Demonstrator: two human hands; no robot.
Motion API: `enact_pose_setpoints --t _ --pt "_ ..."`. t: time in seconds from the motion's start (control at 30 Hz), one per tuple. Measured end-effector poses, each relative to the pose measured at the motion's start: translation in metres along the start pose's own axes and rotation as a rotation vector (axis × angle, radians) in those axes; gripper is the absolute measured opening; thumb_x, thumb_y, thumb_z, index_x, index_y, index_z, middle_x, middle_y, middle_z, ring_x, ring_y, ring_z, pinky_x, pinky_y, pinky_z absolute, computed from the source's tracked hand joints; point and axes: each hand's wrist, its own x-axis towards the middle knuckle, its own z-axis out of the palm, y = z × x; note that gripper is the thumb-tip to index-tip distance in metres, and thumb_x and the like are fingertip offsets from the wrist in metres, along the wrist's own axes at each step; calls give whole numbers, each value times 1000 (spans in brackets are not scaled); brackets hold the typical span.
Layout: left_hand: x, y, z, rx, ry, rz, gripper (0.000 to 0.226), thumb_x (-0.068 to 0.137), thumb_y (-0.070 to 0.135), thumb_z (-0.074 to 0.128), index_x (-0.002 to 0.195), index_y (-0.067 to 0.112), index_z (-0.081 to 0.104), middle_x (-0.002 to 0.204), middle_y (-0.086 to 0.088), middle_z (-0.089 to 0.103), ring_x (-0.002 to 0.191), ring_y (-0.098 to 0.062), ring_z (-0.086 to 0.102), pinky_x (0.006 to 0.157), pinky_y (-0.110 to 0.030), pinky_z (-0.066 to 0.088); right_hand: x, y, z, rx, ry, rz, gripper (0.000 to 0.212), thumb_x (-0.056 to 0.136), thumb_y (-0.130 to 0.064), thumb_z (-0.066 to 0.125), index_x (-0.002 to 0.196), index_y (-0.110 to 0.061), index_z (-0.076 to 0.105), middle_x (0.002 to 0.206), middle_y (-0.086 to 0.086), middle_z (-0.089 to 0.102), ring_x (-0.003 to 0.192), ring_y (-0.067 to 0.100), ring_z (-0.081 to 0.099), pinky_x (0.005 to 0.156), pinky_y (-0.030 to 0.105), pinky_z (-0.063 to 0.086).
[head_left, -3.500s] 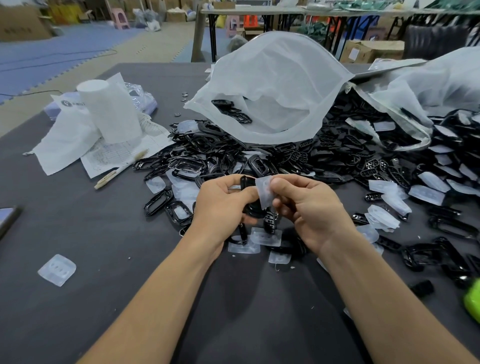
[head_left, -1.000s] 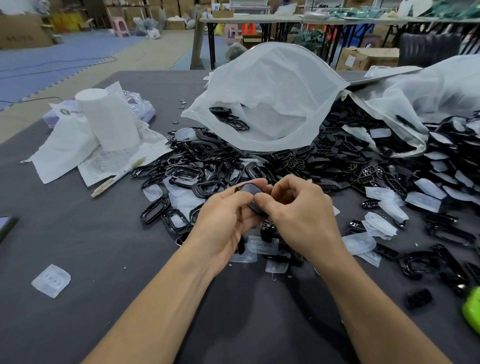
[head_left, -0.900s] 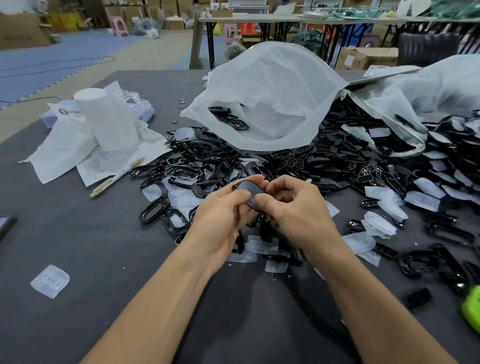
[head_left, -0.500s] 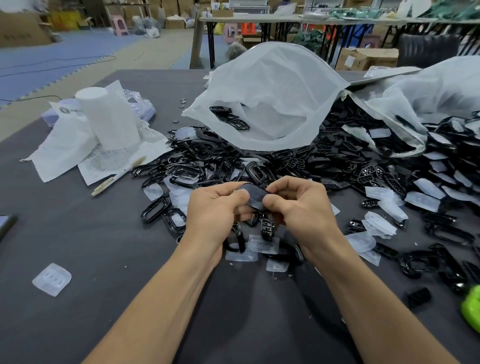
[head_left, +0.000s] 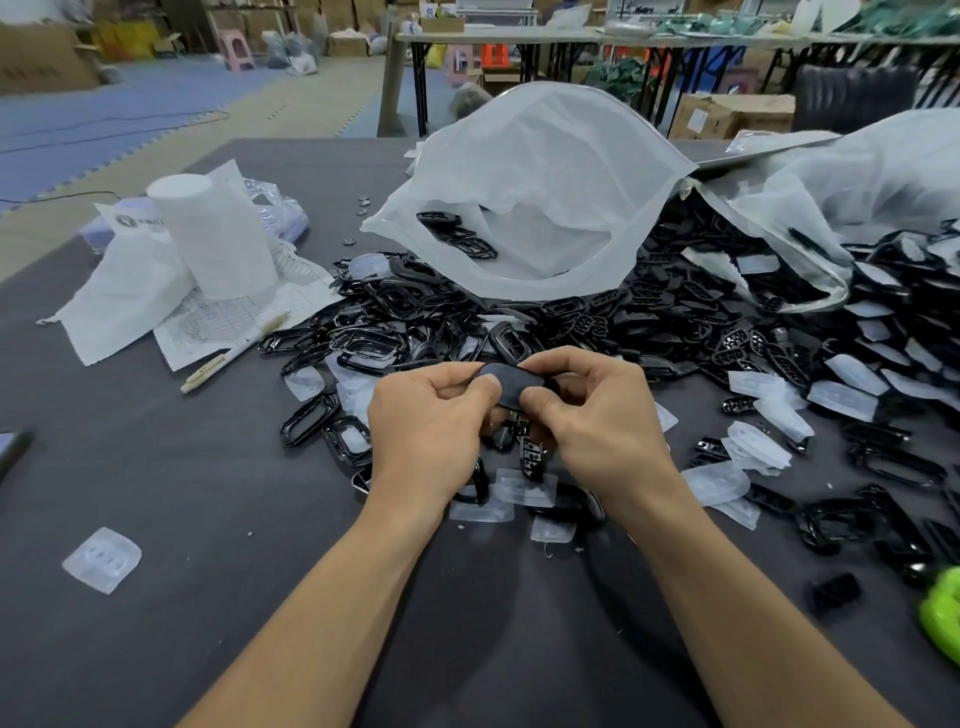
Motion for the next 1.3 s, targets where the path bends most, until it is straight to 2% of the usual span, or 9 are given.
enact_pose_setpoints --t 0.13,0.27,0.47,0.57,0.73,0.83,0.93,1.07,1.3 --pt "-2 1 3 19 13 31 29 77 27 73 75 56 76 67 6 77 66 -14 77 73 -37 64 2 0 -3 27 -40 41 34 86 -2 62 97 -29 79 76 6 76 58 18 65 65 47 58" --pt "-3 0 4 13 2 48 26 78 29 74 77 55 76 69 8 78 66 -13 77 73 -34 63 -1 -2 1 -36 4 -7 14 79 -28 71 86 -38 77 70 -6 75 59 12 65 63 35 56" --pt "2 -3 3 -29 15 -10 21 73 30 74 77 50 79 70 2 78 67 -21 78 76 -43 65 1 -2 -3 -31 1 33 28 90 -4 67 91 -29 79 76 -7 77 62 11 67 69 38 58" --pt "3 -3 1 -58 19 -57 18 73 22 74 76 38 82 71 -5 78 67 -25 78 69 -39 65 -5 -5 -5 -300 39 -157 23 82 -27 79 104 -35 77 87 -20 75 83 -1 65 73 10 48" --pt "6 -3 -4 -129 22 -163 8 79 3 74 80 8 81 73 -16 77 66 -30 78 60 -37 63 -12 -15 -8 -567 51 -298 47 72 -28 91 117 -28 78 99 -21 60 108 7 60 95 16 41" --pt "0 -5 -1 9 -26 -75 18 85 32 70 81 20 83 77 -6 80 75 -25 79 79 -52 64 -9 -17 -20 -530 23 -158 39 73 -34 87 111 -35 80 96 -18 66 92 2 62 88 21 49" --pt "-8 -4 1 89 -17 23 25 85 61 63 85 44 81 82 10 80 80 -11 78 81 -41 62 4 -15 -55 -572 37 24 33 73 -31 85 106 -32 81 84 -18 73 86 6 68 86 26 56" --pt "-12 -5 1 337 -15 163 15 91 44 72 105 46 77 91 30 75 87 14 68 87 -21 55 26 -4 -124 -747 239 275 15 76 -24 80 90 -29 80 82 -7 73 93 20 70 90 36 59" --pt "-16 -7 12 724 -106 249 37 92 32 69 128 40 71 145 9 62 142 -16 49 120 -35 33 41 8 -182 -986 345 475 37 79 -22 77 115 -17 73 121 7 72 113 32 64 90 35 49"
